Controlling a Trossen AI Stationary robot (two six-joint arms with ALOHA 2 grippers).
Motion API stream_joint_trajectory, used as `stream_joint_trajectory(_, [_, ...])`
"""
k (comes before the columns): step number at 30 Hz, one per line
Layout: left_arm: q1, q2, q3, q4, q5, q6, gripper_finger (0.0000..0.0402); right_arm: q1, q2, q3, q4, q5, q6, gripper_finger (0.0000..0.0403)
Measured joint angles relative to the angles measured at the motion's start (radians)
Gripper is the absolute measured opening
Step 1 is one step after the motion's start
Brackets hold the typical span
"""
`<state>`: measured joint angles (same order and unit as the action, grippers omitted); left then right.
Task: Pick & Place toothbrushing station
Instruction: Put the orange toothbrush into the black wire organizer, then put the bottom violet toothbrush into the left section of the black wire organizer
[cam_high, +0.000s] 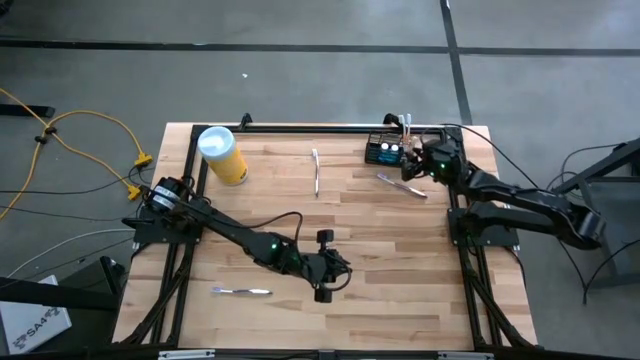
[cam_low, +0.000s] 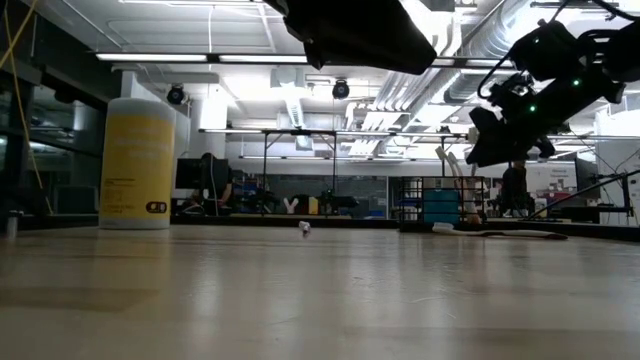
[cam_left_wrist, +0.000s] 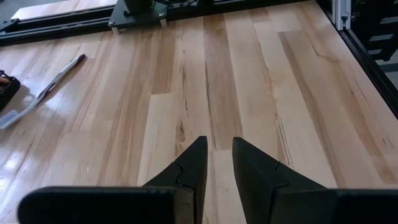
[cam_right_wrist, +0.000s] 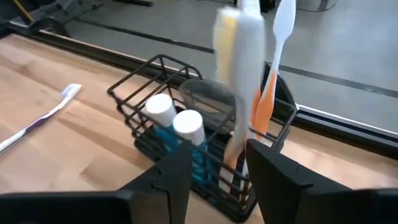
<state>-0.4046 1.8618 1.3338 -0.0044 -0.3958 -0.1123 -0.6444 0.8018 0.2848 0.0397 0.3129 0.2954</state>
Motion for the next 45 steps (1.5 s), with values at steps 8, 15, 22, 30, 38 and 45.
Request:
stream_joint_trajectory(8, [0.000, 0.000, 0.000, -0.003, 0.000, 0.000, 0.0070, 0.018, -0.119, 0.000, -0.142, 0.002, 0.026, 0.0136])
stream_joint_trajectory(15, [-0.001, 0.000, 0.000, -0.014, 0.000, -0.015, 0.0070, 0.018, -0.225, 0.000, -0.327, -0.113, 0.114, 0.0136])
stream_joint_trajectory(22, [-0.007, 0.000, 0.000, -0.096, 0.000, -0.023, 0.0070, 0.027, -0.263, 0.000, -0.376, -0.415, 0.184, 0.0136])
stream_joint_trajectory(30, [-0.036, 0.000, 0.000, -0.143, 0.008, -0.016, 0.0070, 0.202, -0.233, 0.000, -0.300, -0.522, 0.234, 0.0136])
stream_joint_trajectory(38, [-0.081, 0.000, 0.000, -0.155, 0.008, 0.028, 0.0070, 0.440, -0.151, 0.000, -0.010, -0.429, 0.235, 0.0136])
stream_joint_trajectory(45, [-0.130, 0.000, 0.000, -0.261, 0.008, 0.001, 0.0070, 0.555, -0.031, 0.000, 0.017, -0.283, 0.202, 0.0136])
